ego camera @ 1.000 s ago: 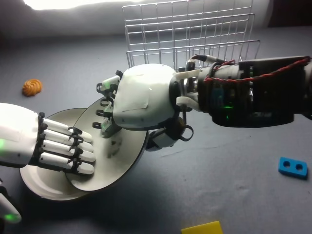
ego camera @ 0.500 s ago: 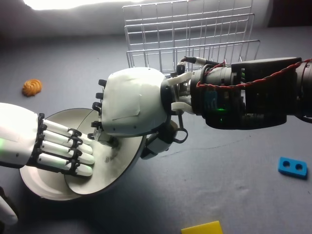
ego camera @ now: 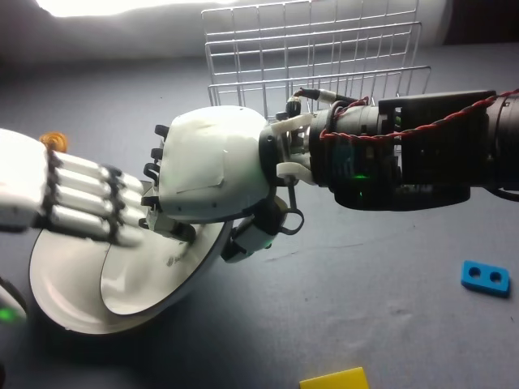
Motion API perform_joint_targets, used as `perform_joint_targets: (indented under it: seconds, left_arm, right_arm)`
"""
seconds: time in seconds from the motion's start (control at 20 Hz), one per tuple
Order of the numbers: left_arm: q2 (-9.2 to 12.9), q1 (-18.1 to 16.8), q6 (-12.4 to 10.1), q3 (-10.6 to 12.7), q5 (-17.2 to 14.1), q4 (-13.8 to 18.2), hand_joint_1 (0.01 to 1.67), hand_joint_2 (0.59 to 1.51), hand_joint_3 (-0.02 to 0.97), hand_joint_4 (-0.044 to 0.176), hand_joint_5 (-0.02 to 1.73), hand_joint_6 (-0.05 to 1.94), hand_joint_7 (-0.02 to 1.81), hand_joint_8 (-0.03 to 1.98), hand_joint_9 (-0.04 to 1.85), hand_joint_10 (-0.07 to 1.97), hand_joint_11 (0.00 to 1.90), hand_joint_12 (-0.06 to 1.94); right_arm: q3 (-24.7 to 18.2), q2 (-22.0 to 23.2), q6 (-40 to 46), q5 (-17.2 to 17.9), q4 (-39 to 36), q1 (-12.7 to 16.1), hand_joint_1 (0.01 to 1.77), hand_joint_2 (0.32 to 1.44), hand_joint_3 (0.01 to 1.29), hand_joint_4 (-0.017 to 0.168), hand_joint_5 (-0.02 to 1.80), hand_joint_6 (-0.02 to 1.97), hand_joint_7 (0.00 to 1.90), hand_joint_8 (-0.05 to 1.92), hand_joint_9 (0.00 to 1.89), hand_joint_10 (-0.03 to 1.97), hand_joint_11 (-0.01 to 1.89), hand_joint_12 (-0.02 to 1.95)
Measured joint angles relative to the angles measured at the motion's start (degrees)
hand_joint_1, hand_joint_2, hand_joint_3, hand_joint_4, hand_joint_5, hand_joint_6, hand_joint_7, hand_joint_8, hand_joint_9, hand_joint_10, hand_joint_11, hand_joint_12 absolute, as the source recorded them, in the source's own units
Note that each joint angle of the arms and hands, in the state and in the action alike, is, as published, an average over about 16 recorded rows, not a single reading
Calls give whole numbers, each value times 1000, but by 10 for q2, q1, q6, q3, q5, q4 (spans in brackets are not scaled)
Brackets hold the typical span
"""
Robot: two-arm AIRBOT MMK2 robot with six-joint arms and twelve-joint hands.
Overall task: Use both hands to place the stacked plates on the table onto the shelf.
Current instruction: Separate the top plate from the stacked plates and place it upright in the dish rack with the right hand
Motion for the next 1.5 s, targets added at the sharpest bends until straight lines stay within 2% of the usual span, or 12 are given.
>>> perform_joint_targets:
  seconds: [0.4, 0.7, 0.85, 1.05, 1.2, 1.5]
  left_arm:
    - [29, -47, -28, 28, -17, -16, 15, 1101, 21, 0, 39, 18, 22, 17, 19, 5, 22, 8]
    - [37, -74, -48, 67, -26, -16, 15, 1110, 21, 2, 34, 18, 19, 17, 22, 5, 22, 8]
    - [36, -83, -58, 91, -28, -16, 15, 1115, 21, 3, 32, 18, 18, 16, 22, 5, 21, 8]
    - [32, -88, -69, 118, -28, -13, 14, 1122, 21, 4, 28, 18, 17, 16, 22, 5, 21, 8]
    - [30, -89, -76, 131, -26, -10, 14, 1127, 21, 4, 27, 18, 18, 16, 23, 5, 20, 8]
    - [27, -89, -88, 139, -26, 0, 14, 1137, 20, 5, 26, 18, 19, 16, 22, 5, 20, 8]
  right_arm:
    - [-37, 22, 9, -13, 14, 32, 1157, 942, 16, 7, 914, 895, 1063, 862, 1336, 24, 878, 1143]
    - [-92, 62, 17, -28, 34, 67, 1208, 976, 16, 7, 926, 943, 1074, 839, 1253, 321, 894, 1129]
    - [-120, 89, 45, -31, 29, 88, 1227, 989, 16, 5, 919, 979, 1075, 850, 1221, 397, 898, 1128]
    - [-144, 123, 143, -26, -27, 119, 1244, 992, 16, 4, 912, 1004, 1071, 859, 1185, 506, 891, 1133]
    - [-156, 149, 238, -22, -75, 146, 1261, 992, 16, 5, 907, 999, 1057, 850, 1131, 689, 883, 1137]
    - [-161, 191, 459, -25, -174, 204, 1280, 992, 16, 5, 898, 1016, 1035, 869, 1108, 776, 882, 1141]
